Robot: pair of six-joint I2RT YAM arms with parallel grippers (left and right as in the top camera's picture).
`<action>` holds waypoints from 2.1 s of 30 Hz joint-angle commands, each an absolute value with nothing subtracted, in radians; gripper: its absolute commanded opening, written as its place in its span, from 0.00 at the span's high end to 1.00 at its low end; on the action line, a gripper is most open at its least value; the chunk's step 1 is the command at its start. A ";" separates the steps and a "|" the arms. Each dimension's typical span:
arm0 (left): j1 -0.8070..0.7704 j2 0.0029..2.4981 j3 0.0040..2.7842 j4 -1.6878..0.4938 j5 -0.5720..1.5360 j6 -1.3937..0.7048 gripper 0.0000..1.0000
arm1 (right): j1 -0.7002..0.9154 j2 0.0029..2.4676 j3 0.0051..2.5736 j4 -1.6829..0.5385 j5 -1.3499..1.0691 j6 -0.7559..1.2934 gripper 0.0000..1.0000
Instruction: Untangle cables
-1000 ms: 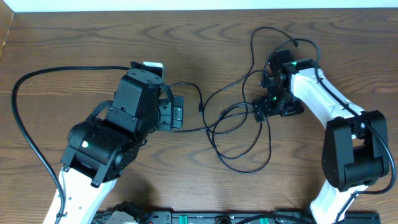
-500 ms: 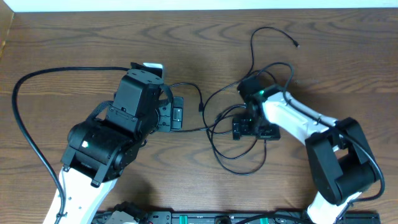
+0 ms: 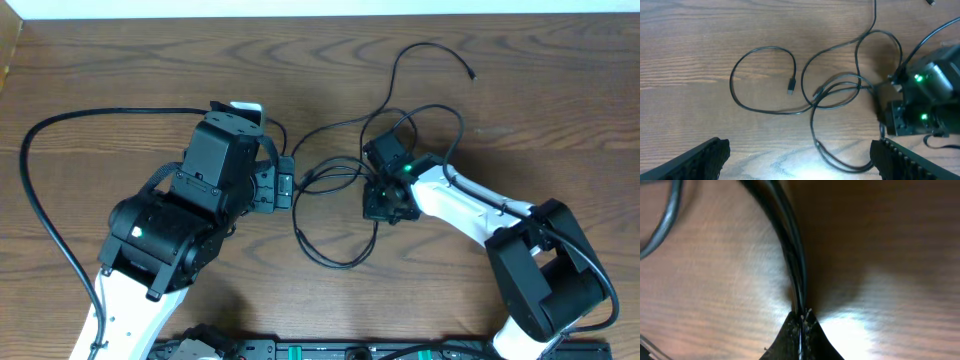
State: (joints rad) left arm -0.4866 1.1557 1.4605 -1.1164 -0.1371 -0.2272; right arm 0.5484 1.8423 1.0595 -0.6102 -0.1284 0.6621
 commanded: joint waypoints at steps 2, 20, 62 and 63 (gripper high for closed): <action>-0.488 1.156 1.477 -1.129 -0.154 -0.210 0.04 | 0.396 1.822 1.114 -0.698 0.060 0.619 0.99; -0.488 1.156 1.477 -1.152 -0.148 -0.210 0.04 | -0.116 1.473 1.280 -1.043 -0.048 0.331 0.99; -0.488 1.231 1.444 -1.163 -0.088 -0.123 0.04 | -0.118 1.738 1.149 -0.562 0.116 0.443 0.11; -0.488 1.237 1.444 -1.157 -0.068 -0.109 0.04 | -0.122 1.743 1.149 -0.537 0.091 0.443 0.11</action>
